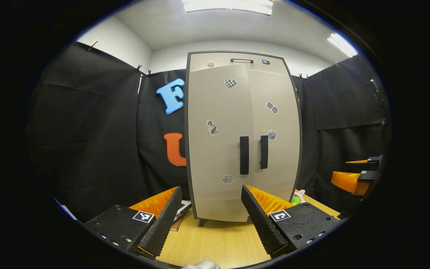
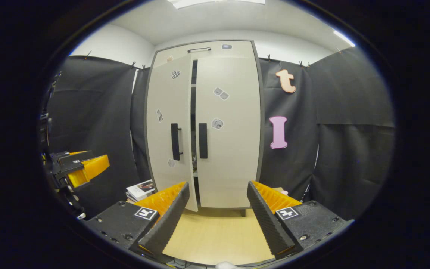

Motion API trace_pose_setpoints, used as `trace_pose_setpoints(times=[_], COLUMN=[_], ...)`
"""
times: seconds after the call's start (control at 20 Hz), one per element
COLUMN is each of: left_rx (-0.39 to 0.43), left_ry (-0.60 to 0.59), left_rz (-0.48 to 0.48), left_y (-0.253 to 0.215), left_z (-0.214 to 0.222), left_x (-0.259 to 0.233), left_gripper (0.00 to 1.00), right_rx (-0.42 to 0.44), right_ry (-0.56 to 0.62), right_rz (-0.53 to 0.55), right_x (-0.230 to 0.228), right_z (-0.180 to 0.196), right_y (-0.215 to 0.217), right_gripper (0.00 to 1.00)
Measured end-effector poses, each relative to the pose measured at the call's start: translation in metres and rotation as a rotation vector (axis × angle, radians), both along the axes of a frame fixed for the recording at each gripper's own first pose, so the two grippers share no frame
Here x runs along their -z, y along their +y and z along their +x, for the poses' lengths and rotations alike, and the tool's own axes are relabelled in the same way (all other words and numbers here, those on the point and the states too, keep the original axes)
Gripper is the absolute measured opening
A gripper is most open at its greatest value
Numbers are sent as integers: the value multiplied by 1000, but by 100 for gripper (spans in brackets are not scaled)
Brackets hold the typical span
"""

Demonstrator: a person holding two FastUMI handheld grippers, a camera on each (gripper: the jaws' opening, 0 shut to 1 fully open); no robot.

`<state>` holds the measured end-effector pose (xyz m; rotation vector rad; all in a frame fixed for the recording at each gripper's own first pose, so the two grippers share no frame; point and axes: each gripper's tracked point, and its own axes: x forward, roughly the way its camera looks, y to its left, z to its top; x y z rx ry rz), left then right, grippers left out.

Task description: Grab one shoe with the right hand and put it into the shoe cabinet, grab the other shoe with the left hand and put it into the shoe cabinet; then close the right door with the right hand and the left door with the left hand.

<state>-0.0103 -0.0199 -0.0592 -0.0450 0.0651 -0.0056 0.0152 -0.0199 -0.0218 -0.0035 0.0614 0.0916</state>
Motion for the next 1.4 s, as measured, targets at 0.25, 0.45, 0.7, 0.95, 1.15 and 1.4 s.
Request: trace_pose_setpoints(times=[0.25, 0.45, 0.7, 0.95, 1.15, 1.4], left_rx=[5, 10, 19, 24, 23, 22], left_ry=[1, 2, 1, 2, -1, 0], left_rz=[-1, -2, 6, 4, 4, -1], left_y=[1, 1, 3, 4, 4, 5], left_z=[-1, 2, 2, 4, 3, 2], left_x=[0, 2, 2, 1, 1, 1], left_gripper=[96, 96, 96, 96, 96, 96], right_rx=[7, 13, 19, 26, 27, 31], right_ry=[0, -2, -7, -13, -14, -13], right_rz=[4, 3, -2, 1, 0, -1], right_x=[1, 0, -2, -5, -4, -4], right_z=[0, -1, -1, -3, -4, -5], right_y=[1, 2, 5, 6, 5, 3], right_gripper=[99, 100, 99, 99, 100, 100])
